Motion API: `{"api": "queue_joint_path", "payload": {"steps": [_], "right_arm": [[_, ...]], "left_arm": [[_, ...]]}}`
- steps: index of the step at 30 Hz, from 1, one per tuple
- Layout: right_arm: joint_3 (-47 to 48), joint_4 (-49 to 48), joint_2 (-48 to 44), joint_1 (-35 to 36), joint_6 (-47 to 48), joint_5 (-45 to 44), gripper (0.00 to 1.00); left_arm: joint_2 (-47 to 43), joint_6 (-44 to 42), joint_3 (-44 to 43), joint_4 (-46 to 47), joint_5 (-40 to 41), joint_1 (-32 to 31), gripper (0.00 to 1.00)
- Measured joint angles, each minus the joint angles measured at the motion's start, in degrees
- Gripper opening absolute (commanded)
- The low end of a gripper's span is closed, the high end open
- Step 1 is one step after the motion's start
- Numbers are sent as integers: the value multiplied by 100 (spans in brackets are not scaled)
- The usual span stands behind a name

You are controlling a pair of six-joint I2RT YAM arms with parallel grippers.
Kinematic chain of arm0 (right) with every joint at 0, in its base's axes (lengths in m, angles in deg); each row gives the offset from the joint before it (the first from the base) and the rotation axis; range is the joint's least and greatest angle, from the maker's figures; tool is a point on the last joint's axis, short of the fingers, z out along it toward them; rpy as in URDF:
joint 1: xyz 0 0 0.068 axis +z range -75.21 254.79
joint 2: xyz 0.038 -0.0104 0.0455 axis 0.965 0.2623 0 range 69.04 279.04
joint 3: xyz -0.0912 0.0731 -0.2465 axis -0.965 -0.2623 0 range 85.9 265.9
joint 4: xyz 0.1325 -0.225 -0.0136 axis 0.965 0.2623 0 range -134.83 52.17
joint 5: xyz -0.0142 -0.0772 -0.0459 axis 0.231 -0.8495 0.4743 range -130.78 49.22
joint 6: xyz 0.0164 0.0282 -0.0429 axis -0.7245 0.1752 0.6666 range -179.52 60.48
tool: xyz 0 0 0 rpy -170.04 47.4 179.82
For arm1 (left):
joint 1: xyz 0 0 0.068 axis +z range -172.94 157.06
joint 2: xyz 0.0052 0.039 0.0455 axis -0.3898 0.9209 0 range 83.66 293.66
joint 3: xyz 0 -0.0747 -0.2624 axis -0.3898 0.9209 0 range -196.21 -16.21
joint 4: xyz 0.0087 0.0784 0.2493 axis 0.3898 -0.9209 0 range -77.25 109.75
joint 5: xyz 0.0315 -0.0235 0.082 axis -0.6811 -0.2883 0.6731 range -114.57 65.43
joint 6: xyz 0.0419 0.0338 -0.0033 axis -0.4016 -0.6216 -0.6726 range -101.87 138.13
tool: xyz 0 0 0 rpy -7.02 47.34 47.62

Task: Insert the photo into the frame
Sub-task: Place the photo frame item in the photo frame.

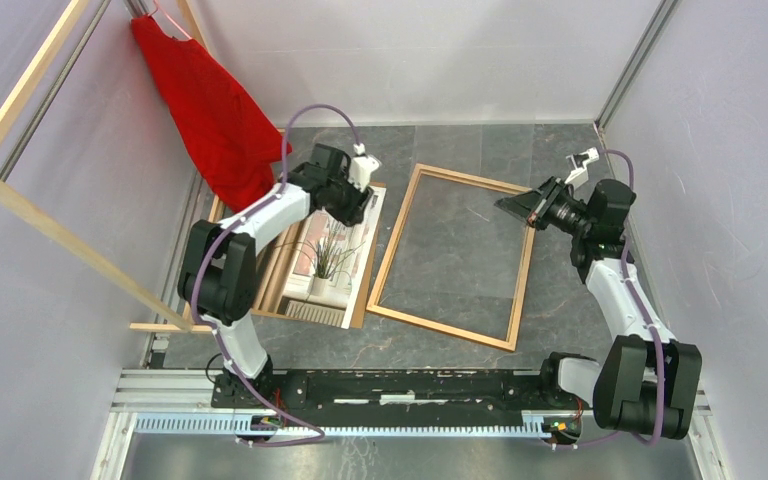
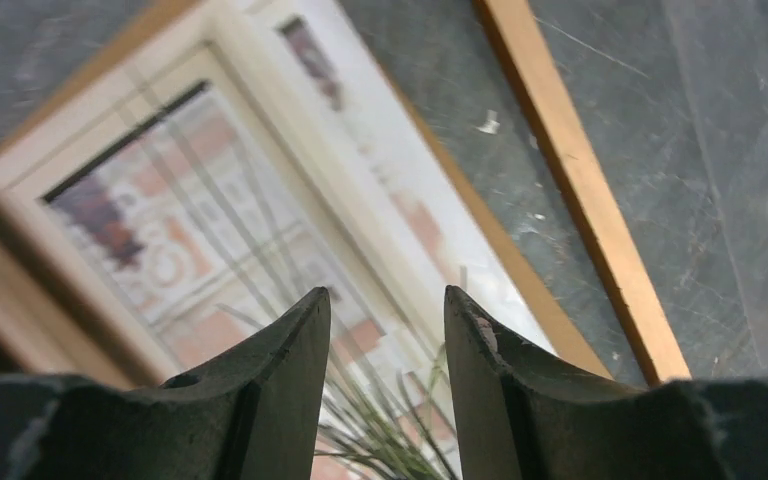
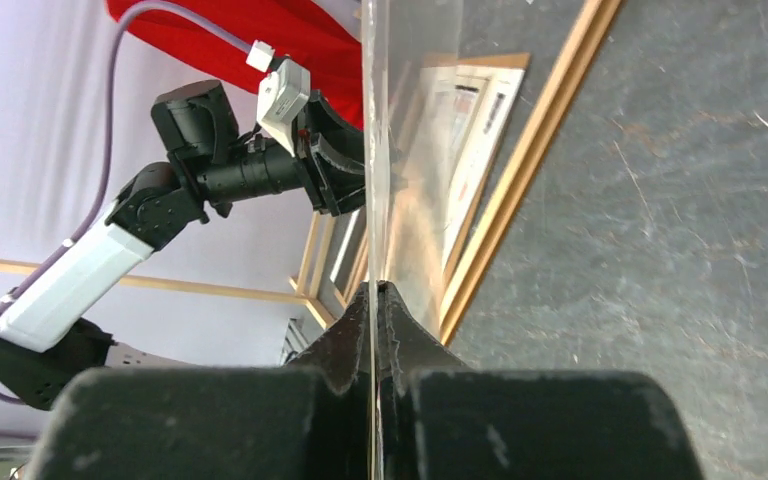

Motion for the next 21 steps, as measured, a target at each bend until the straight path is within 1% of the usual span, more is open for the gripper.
{"api": "queue_joint_path", "payload": {"steps": [4, 7, 10, 15, 21], "right_arm": [[-7, -612, 28, 2, -507, 131, 0], [-175, -1152, 236, 11, -944, 151, 0], [-503, -1453, 570, 15, -1237, 105, 0], [-748, -1165, 1049, 28, -1115, -94, 0], [-962, -1014, 1158, 26, -791, -376, 0]], "left_arm": [[-168, 109, -160, 26, -50, 361, 52], [-190, 114, -160, 22, -52, 378, 52], [-190, 114, -105, 24, -52, 341, 52], [-190, 114, 59, 20, -52, 313, 52], [-188, 111, 151, 22, -48, 203, 52]]}}
